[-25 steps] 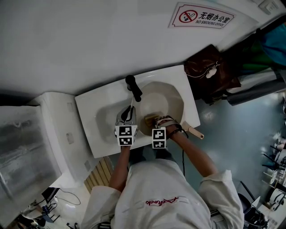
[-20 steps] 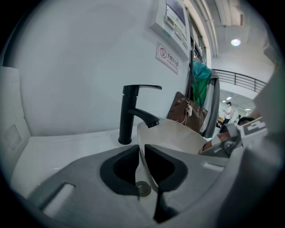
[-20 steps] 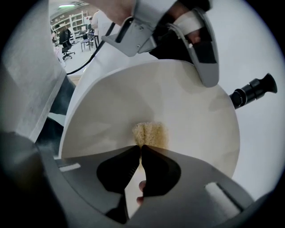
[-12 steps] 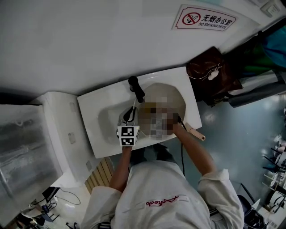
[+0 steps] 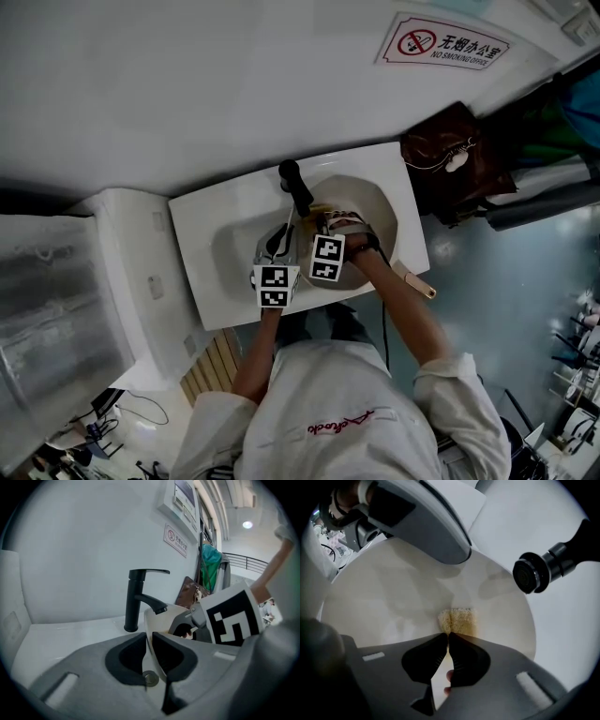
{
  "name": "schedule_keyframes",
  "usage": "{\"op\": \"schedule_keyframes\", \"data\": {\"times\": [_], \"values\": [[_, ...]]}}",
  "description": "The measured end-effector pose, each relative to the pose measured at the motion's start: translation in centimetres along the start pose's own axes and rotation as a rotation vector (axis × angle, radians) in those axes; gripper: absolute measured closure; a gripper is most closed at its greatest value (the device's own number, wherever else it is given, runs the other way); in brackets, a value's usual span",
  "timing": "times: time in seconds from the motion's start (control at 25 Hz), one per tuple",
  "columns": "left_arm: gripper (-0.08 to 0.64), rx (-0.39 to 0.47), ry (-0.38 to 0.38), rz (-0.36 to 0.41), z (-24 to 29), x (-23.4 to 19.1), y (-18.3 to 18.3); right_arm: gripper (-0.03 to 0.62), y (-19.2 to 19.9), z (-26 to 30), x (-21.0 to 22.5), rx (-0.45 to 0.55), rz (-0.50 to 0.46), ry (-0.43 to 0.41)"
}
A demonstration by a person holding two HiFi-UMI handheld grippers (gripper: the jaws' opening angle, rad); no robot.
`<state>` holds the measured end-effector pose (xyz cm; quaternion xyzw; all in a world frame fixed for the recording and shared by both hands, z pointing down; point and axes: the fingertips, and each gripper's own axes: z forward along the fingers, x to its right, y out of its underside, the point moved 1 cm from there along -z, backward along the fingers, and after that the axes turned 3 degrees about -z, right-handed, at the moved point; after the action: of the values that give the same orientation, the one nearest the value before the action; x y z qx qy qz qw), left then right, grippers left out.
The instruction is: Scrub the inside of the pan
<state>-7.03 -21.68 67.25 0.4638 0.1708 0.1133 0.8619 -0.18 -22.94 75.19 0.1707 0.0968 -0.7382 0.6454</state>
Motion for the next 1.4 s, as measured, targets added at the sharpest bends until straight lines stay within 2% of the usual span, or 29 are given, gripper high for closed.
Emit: {"op": "schedule_keyframes", "data": {"times": [0.28, 0.72, 1.4], "values": [[0.518, 0.002, 0.006, 0.011, -0.1, 0.1, -0.5, 0.568, -0.7, -0.1, -1.0, 0.003, -0.052, -0.002], [0.518, 0.001, 0.003, 0.005, -0.1, 0.2, -0.4, 0.568, -1.8, -1.1, -5.0, 0.033, -0.141, -0.032], [0.518, 0.002, -0.008, 0.008, 0.0, 0.1, -0.5, 0.568, 1.2, -2.5, -11.5, 0.016, -0.2, -0.125]]}}
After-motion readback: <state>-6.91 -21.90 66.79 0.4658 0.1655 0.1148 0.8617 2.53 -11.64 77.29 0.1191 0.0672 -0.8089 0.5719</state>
